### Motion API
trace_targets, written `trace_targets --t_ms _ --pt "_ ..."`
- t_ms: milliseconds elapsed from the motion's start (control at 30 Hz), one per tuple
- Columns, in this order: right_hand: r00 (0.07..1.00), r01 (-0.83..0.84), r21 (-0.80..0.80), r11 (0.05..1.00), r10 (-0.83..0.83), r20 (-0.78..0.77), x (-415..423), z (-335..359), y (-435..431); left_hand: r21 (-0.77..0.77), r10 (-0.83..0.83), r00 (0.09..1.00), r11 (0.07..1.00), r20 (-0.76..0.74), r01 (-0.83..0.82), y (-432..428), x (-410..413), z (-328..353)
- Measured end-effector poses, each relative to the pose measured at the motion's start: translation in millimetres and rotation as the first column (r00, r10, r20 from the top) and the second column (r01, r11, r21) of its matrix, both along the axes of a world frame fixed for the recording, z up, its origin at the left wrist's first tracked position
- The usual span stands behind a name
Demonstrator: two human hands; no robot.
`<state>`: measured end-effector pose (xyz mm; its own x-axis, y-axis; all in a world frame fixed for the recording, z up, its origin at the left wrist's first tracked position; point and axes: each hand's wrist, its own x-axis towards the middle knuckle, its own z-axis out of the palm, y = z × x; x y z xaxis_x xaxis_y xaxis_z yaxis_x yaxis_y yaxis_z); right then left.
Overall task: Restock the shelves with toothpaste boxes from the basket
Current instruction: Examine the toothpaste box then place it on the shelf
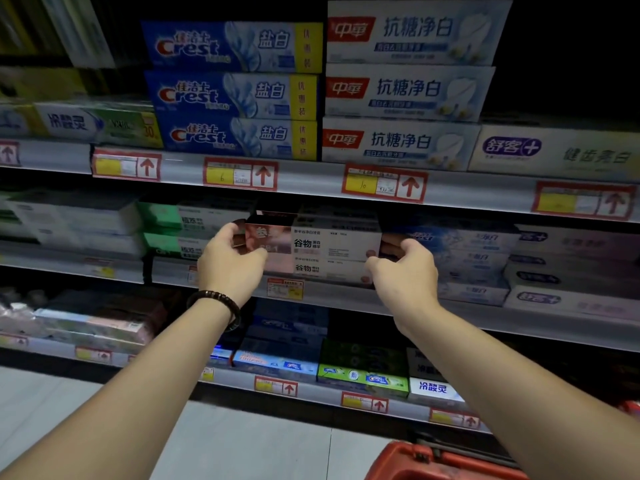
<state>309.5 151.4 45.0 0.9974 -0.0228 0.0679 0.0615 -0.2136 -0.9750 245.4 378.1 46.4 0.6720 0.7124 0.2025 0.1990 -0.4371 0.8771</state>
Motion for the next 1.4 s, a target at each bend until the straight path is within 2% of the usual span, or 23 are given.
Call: trace_targets --t_ms 133,333,667,967,1167,1400 --pt "0.999 0.030 -0.055 0.998 -0.032 -0.037 2.5 -0.1 4.8 -0.002 -0.003 1.000 1.000 -0.018 0.003 2.5 7.0 -4.3" --pt "0.997 0.069 -0.119 0.990 -0.070 -0.010 0.9 -0.8 10.7 0.001 -0.015 0.997 1.000 -0.069 0.015 0.7 14.6 -8.0" --pt "0.998 0.052 -0.155 0.987 -0.054 -0.010 -0.6 -5.6 15.1 0.048 -0.015 0.993 0.999 -0.117 0.021 -0.6 23.2 -10.3" --pt "1.000 0.013 -0.195 0.981 -0.015 -0.009 -3.4 -4.8 7.9 0.026 -0.009 0.996 1.000 -0.089 0.012 -5.3 21.9 -9.3" --pt "1.000 0.016 -0.178 0.984 -0.020 -0.024 -5.0 -3.4 3.5 0.014 -0.005 0.995 1.000 -0.103 0.006 -8.6 20.3 -2.5" --pt "1.000 -0.018 -0.144 0.989 0.017 -0.011 -14.3 2.9 -1.7 -0.091 0.016 0.998 0.996 -0.068 -0.022 -12.5 10.6 3.2"
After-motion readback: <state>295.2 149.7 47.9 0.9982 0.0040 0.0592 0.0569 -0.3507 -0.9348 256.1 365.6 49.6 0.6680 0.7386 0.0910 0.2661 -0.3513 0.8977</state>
